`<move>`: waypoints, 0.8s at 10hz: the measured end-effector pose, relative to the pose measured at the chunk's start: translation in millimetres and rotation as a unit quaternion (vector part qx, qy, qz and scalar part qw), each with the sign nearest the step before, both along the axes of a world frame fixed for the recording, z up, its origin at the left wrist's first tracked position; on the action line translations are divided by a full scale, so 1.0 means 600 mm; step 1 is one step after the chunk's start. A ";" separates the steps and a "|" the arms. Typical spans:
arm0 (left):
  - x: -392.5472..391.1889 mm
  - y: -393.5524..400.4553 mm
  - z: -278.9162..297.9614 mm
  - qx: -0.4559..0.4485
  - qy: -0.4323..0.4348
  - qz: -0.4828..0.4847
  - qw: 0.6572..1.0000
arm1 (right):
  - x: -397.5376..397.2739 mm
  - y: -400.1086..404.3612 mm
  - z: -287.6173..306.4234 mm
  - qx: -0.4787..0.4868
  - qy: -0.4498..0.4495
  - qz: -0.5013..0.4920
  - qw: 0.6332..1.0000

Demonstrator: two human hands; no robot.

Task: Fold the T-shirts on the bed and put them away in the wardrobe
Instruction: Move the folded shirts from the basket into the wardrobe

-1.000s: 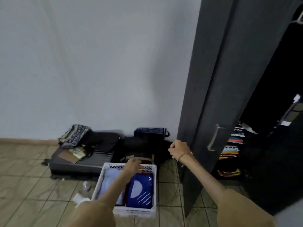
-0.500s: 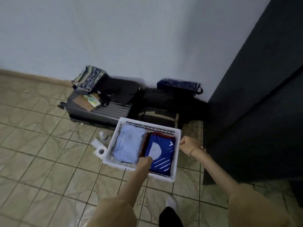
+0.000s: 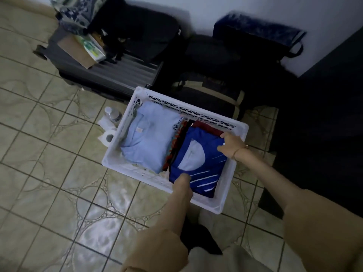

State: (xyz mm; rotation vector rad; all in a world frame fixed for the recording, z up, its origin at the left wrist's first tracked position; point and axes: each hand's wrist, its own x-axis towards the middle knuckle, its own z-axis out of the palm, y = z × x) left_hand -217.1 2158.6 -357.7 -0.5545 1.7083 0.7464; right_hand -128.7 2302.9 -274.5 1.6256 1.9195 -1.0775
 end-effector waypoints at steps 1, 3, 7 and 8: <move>-0.005 -0.005 -0.110 0.026 -0.057 0.016 0.998 | -0.008 0.028 -0.070 -0.008 -0.007 0.020 1.000; -0.020 0.013 -0.135 0.033 -0.059 -0.019 0.998 | -0.017 0.067 -0.166 -0.017 -0.015 0.027 0.999; -0.032 0.040 -0.110 -0.057 -0.122 -0.001 0.991 | -0.022 0.082 -0.254 -0.046 -0.072 0.091 0.992; -0.038 0.040 -0.114 -0.065 -0.146 0.029 0.987 | -0.028 0.089 -0.261 -0.057 -0.095 0.092 0.990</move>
